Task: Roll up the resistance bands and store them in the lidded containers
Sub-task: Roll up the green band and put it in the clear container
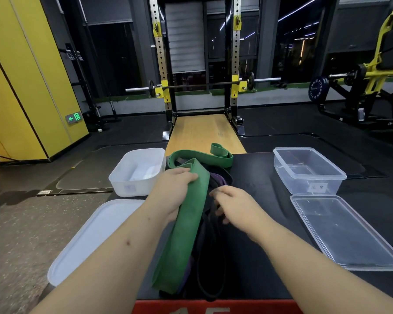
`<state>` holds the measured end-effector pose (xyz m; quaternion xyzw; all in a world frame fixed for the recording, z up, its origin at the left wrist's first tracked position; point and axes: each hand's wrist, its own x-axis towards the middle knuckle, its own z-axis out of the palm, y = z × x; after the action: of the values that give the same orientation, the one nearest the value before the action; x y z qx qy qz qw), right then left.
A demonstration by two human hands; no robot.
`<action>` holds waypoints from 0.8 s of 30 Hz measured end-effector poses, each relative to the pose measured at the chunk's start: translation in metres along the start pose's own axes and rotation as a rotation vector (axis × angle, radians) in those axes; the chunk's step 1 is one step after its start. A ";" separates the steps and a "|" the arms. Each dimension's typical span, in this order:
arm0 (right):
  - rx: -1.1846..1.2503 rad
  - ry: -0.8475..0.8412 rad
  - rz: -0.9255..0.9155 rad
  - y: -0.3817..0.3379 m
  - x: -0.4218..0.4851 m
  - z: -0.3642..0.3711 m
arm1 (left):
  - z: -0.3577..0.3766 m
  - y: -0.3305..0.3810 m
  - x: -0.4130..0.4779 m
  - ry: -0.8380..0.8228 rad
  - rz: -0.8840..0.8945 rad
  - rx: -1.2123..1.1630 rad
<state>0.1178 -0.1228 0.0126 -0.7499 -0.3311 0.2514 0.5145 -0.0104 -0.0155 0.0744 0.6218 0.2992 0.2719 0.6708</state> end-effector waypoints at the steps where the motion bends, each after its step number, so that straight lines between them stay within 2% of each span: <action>1: 0.194 -0.015 0.069 -0.006 0.000 0.000 | 0.003 0.001 -0.004 -0.034 0.003 -0.022; 3: 0.465 -0.056 0.161 -0.014 0.002 -0.006 | 0.008 0.002 -0.010 -0.099 0.018 -0.075; 5: 0.597 -0.113 0.196 -0.021 0.004 -0.012 | 0.013 0.004 -0.015 -0.172 0.038 -0.128; 11: 0.870 -0.221 0.214 -0.036 0.008 -0.029 | 0.034 -0.003 -0.026 -0.349 0.044 -0.225; 13: 0.900 -0.183 0.223 -0.041 0.012 -0.034 | 0.036 -0.011 -0.026 -0.374 0.010 -0.241; 16: 0.791 -0.050 0.084 -0.048 0.021 -0.046 | 0.035 -0.023 -0.022 -0.373 -0.024 -0.145; 20: 0.665 0.010 -0.182 -0.061 0.034 -0.065 | 0.035 -0.025 -0.009 -0.308 0.013 0.066; 22: 0.677 0.092 -0.279 -0.069 0.035 -0.075 | 0.037 -0.024 0.000 -0.332 0.072 0.282; 24: 0.684 0.186 -0.331 -0.078 0.039 -0.089 | 0.040 -0.027 0.005 -0.392 0.062 0.358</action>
<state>0.1891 -0.1278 0.1147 -0.4910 -0.2966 0.1918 0.7963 0.0224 -0.0407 0.0494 0.7801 0.1877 0.1097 0.5867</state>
